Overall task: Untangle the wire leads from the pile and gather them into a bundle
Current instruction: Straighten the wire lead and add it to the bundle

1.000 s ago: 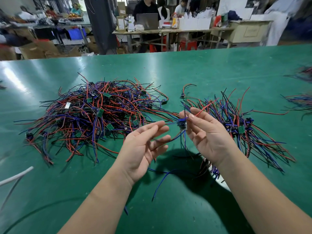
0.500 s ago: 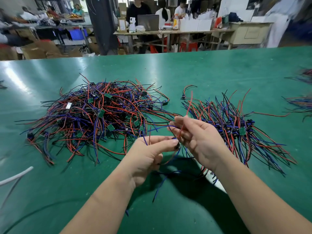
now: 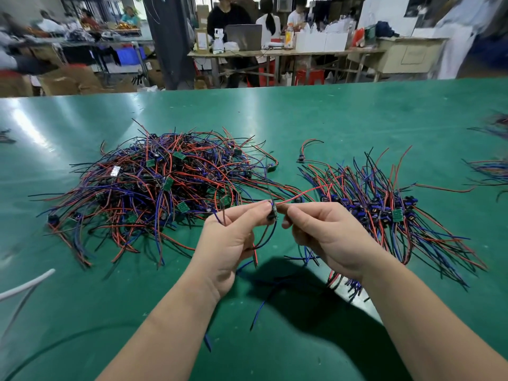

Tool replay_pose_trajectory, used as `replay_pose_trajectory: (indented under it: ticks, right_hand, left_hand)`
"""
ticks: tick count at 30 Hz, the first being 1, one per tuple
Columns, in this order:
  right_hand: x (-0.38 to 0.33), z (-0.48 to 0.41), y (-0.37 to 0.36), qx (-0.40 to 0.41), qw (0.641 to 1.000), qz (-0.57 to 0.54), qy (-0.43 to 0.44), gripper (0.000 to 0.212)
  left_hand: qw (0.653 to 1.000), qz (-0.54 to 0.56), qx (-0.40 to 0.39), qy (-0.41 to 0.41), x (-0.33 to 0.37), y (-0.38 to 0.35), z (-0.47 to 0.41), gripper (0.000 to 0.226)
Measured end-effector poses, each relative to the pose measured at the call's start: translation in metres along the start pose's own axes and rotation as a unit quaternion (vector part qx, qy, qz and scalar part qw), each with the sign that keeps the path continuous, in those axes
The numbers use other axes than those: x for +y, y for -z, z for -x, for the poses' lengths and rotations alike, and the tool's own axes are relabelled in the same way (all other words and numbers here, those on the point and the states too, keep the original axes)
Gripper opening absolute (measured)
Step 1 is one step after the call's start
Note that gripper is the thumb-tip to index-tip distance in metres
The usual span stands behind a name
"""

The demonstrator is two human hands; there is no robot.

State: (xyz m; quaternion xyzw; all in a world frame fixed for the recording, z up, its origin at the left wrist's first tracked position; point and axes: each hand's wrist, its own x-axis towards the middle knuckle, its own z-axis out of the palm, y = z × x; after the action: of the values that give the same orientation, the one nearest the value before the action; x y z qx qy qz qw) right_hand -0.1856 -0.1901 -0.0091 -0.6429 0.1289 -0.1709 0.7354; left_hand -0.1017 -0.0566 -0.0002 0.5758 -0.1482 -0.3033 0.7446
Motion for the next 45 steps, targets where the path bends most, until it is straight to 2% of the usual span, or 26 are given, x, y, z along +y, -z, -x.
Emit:
replay_pose_trajectory:
  ticks: [3,8,12,16,20,24,28,33,38,39,41,43,45]
  right_hand:
    - [0.002,0.0,-0.001,0.008,1.0,-0.004,0.003,0.02]
    - [0.003,-0.001,0.0,0.018,0.999,0.038,0.016,0.017]
    - [0.003,-0.001,-0.001,0.003,0.998,0.052,0.02,0.025]
    - [0.004,0.001,0.0,-0.03,0.995,0.1,0.004,0.026]
    - [-0.001,0.001,0.007,-0.037,0.999,0.034,-0.02,0.019]
    - [-0.004,-0.003,0.014,0.052,0.998,-0.009,-0.046,0.011]
    - [-0.017,-0.006,0.034,0.174,0.978,-0.102,-0.055,0.011]
    - [-0.015,-0.009,0.039,0.234,0.955,-0.169,-0.064,0.017]
    - [-0.02,-0.013,0.058,0.354,0.888,-0.293,0.009,0.026]
    - [-0.02,-0.013,0.063,0.37,0.884,-0.284,0.031,0.026]
    - [-0.02,-0.012,0.065,0.373,0.9,-0.213,0.078,0.024]
    - [-0.021,-0.008,0.057,0.347,0.926,-0.042,0.142,0.02]
    - [-0.021,-0.003,0.043,0.262,0.931,0.144,0.208,0.01]
  left_hand:
    - [0.998,-0.045,-0.023,-0.036,-0.002,0.0,0.0,0.011]
    - [0.987,-0.092,-0.074,-0.106,-0.006,-0.001,0.001,0.017]
    - [0.989,-0.118,-0.041,-0.078,-0.012,0.002,-0.005,0.022]
    - [0.983,-0.152,-0.096,-0.033,-0.012,0.003,-0.003,0.007]
    - [0.978,-0.169,-0.12,-0.016,-0.008,0.004,0.0,0.007]
    - [0.972,-0.196,-0.131,0.01,-0.003,0.006,0.0,0.007]
    - [0.95,-0.249,-0.185,0.036,-0.002,0.006,0.004,0.013]
    - [0.94,-0.272,-0.201,0.04,-0.003,0.005,0.005,0.019]
    - [0.936,-0.284,-0.205,0.035,0.003,0.016,0.0,0.011]
    - [0.937,-0.282,-0.204,0.036,0.004,0.018,-0.001,0.01]
    - [0.937,-0.28,-0.205,0.037,0.006,0.02,-0.002,0.007]
    - [0.94,-0.267,-0.21,0.04,0.007,0.021,-0.002,0.002]
    - [0.944,-0.263,-0.196,0.037,0.007,0.021,-0.002,0.017]
